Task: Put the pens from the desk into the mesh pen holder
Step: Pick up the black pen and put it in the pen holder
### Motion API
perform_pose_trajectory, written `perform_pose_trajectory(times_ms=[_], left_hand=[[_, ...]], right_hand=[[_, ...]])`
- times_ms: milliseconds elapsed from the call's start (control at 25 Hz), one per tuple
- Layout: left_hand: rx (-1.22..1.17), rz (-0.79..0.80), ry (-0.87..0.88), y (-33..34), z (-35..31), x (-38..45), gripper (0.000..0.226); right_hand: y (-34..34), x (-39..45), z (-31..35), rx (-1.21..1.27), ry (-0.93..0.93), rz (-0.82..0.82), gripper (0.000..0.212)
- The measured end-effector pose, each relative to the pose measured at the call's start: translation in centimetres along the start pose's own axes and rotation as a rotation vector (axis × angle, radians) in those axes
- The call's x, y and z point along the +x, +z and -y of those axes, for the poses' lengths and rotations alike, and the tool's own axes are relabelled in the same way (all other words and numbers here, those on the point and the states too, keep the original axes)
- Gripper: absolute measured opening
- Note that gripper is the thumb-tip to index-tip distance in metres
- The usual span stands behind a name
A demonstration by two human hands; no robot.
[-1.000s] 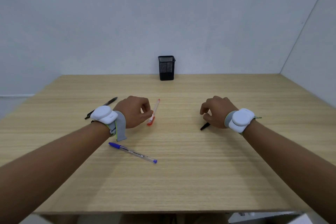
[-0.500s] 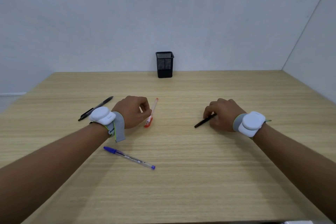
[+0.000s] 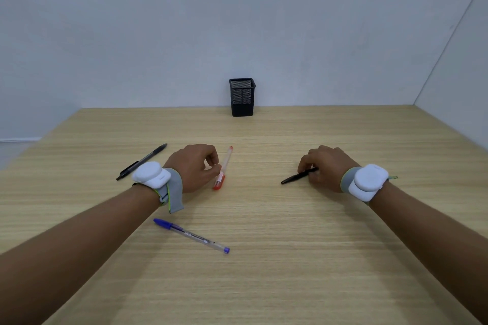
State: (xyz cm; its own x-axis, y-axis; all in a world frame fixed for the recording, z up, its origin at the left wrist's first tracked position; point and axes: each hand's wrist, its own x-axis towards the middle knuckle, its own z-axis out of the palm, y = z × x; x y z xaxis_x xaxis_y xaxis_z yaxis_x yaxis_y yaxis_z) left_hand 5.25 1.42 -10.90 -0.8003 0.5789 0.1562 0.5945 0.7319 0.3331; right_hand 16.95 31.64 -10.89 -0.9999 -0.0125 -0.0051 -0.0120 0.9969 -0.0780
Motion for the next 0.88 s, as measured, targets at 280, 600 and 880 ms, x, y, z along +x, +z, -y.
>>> perform_pose_trajectory(times_ms=[280, 600, 880], left_hand=[[-0.009, -0.005, 0.009, 0.2, 0.3, -0.1, 0.014], [-0.036, -0.006, 0.013, 0.5, 0.5, 0.6, 0.014], [-0.199, -0.082, -0.044, 0.7, 1.0, 2.9, 0.008]], right_hand=[[0.1, 0.3, 0.3, 0.082, 0.042, 0.009, 0.032], [0.1, 1.7, 1.0, 0.167, 0.015, -0.034, 0.033], [-0.4, 5.4, 3.1, 0.46, 0.01, -0.234, 0.028]])
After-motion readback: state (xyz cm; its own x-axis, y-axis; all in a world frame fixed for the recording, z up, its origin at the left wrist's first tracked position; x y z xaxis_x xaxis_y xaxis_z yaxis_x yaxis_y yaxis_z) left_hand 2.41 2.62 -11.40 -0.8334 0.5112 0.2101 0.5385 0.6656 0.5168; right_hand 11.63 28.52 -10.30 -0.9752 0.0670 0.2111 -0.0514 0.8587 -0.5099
